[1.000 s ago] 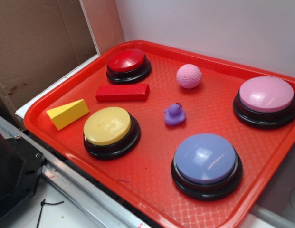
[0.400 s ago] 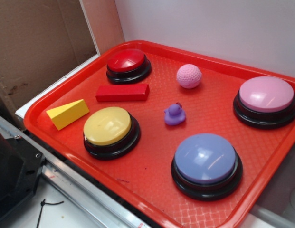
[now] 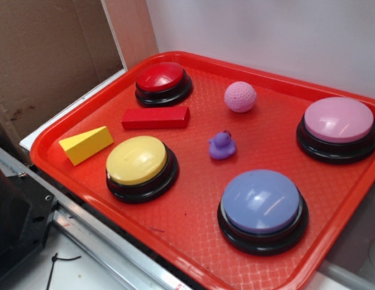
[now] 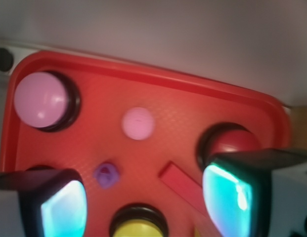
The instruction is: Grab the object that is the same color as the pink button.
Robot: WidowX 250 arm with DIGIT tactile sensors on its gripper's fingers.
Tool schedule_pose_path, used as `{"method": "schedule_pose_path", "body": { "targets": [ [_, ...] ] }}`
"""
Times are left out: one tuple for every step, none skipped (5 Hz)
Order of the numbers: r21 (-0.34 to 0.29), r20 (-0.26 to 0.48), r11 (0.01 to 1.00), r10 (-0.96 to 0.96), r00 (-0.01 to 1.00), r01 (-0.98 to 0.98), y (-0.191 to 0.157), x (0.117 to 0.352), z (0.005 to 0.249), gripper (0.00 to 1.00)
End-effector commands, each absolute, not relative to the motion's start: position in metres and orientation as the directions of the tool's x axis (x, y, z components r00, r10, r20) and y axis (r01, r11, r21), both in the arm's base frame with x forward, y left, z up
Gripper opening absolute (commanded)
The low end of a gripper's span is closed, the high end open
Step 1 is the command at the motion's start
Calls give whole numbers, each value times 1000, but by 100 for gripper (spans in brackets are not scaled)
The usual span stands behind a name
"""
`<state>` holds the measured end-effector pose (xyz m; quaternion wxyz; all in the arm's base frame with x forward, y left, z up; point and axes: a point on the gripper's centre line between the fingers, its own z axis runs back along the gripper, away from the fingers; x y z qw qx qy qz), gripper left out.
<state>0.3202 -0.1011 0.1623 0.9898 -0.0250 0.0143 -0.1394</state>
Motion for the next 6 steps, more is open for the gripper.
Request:
{"method": "schedule_pose_path", "body": {
  "targets": [
    [150,-13,952,-267,964,266,-84,331,119,100],
    [149,20,976,-163,986,158,-52,343,112,100],
    [102,28,990,-98,995,95,-40,356,105,100],
    [49,-23,991,-125,992,126,-52,360,83,100],
    [12,-64,986,-165,984,166,-66,353,68,100],
    [14,-67,983,-181,981,182,-73,347,69,100]
  ]
}}
